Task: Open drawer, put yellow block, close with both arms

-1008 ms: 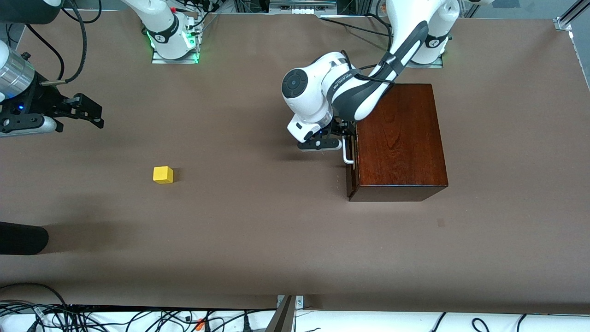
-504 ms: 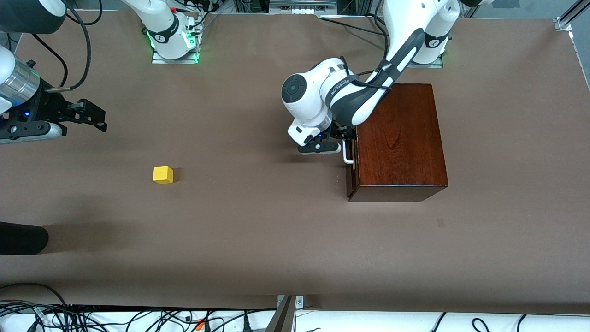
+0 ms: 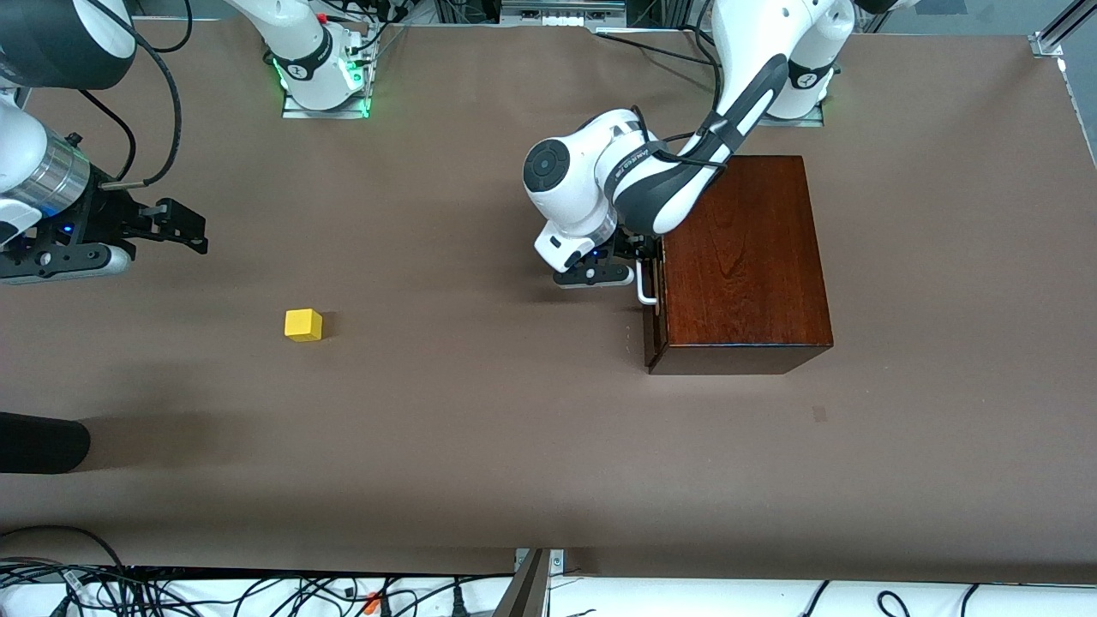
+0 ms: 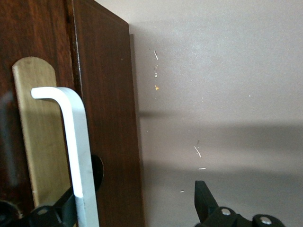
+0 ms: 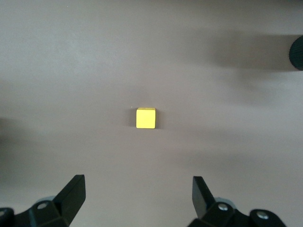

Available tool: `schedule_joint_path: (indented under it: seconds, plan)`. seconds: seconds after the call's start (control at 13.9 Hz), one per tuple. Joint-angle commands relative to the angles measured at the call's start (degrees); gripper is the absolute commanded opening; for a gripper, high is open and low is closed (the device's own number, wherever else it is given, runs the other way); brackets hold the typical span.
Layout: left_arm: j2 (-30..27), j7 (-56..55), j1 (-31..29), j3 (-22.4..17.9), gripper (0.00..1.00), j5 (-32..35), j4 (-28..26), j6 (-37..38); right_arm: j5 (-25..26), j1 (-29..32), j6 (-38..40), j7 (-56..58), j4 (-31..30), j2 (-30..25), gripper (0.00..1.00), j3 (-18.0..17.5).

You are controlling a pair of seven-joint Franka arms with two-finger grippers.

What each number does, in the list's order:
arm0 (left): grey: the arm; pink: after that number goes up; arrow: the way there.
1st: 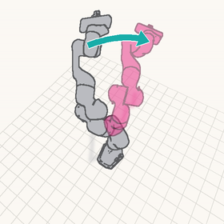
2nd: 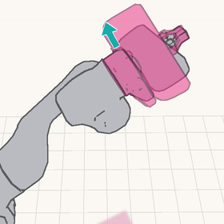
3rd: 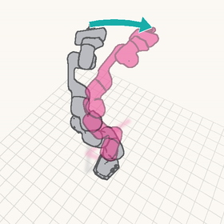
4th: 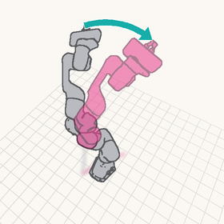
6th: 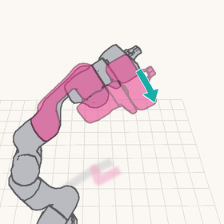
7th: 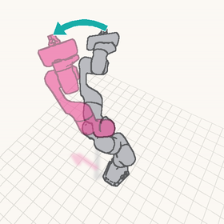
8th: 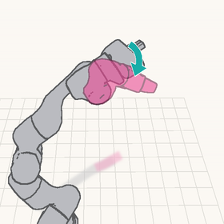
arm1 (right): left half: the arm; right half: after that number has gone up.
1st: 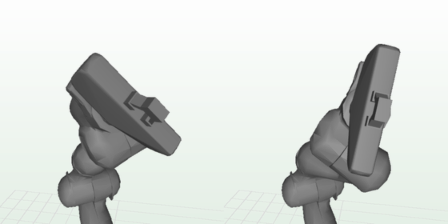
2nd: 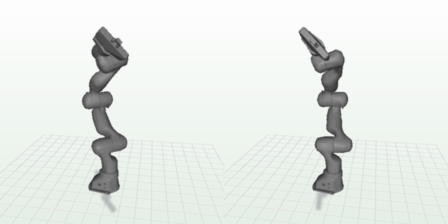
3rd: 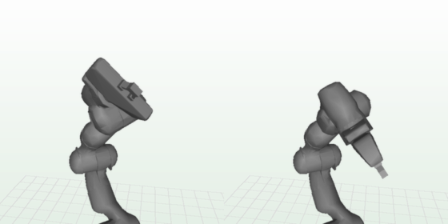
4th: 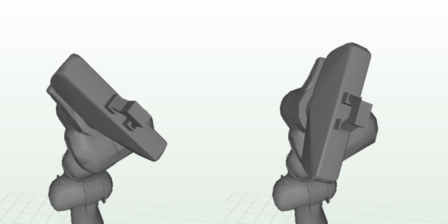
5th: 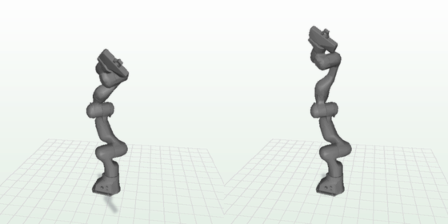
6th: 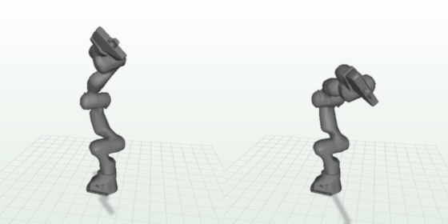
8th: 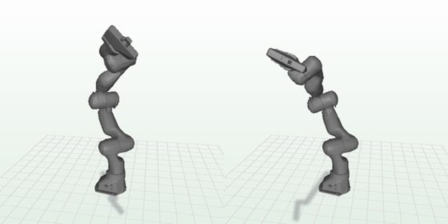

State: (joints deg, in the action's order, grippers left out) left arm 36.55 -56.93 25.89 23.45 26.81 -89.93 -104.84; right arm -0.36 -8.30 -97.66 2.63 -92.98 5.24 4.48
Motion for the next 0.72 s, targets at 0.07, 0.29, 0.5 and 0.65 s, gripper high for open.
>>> schedule_joint_path:
  seconds: [0.07,0.29,0.5,0.65]
  plan:
    - [0.5,-2.0,0.8,0.5,1.00,1.0,1.9,-0.5,-0.8,0.7,1.2,0.5,1.7,1.3,1.00,-0.3]
    - [1.0,-2.3,1.6,0.5,1.00,0.3,2.6,-0.5,-0.7,0.7,1.3,4.5,1.5,1.3,1.00,-0.3]
    - [2.1,-3.5,2.8,0.6,1.00,0.3,4.1,-0.5,-0.9,1.6,1.6,4.7,1.3,3.2,1.00,-0.1]
    - [2.8,-3.8,3.0,0.6,1.00,0.2,5.1,-0.5,-1.0,2.0,1.5,4.8,1.5,5.4,1.00,-0.1]
